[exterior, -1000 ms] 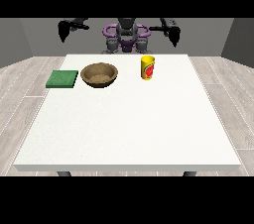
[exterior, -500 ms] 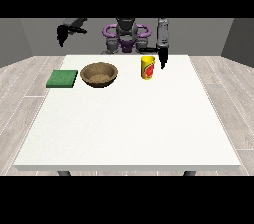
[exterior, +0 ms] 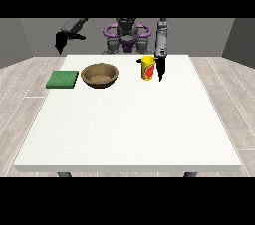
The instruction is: Pick the cup and pour the ball into the bowl, then pick the bowl and place it on the pad
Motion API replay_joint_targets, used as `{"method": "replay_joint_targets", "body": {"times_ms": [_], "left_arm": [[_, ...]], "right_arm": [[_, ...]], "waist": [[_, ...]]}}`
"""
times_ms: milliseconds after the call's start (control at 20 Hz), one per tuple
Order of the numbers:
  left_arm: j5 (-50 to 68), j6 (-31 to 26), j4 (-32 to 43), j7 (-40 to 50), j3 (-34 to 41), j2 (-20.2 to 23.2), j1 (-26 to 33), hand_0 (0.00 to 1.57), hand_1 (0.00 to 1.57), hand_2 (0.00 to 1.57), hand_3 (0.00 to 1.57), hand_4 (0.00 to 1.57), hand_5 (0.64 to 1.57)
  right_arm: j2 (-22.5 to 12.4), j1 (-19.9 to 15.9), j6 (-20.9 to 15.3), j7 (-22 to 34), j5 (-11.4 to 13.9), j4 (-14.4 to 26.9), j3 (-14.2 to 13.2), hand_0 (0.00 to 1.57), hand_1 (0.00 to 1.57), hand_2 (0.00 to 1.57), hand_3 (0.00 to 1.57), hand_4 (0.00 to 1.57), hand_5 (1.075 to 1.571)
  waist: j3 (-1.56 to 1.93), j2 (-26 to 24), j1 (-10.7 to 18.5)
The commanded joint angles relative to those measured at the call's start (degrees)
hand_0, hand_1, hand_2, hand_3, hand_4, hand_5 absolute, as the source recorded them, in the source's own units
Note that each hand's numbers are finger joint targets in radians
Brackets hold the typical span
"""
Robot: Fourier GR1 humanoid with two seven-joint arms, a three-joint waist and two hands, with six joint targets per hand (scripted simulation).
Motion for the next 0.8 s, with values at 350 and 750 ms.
{"method": "replay_joint_targets", "body": {"times_ms": [350,750], "left_arm": [[0.4,3.1,15.7,-8.6,2.8,-0.3,-8.9,0.00,0.00,0.00,0.00,0.00,1.559],[-7.9,17.5,13.8,-13.3,0.5,-0.1,-2.1,1.32,1.32,1.57,1.57,1.48,1.250]], "right_arm": [[-1.3,-3.4,0.7,0.0,0.0,2.7,-0.5,0.00,0.00,0.00,0.00,0.00,1.571],[-6.3,-5.1,4.0,2.8,-3.7,1.3,-3.6,0.00,0.00,0.00,0.00,0.00,1.570]], "waist": [[-0.02,1.4,-1.2],[-0.05,3.9,-5.1]]}}
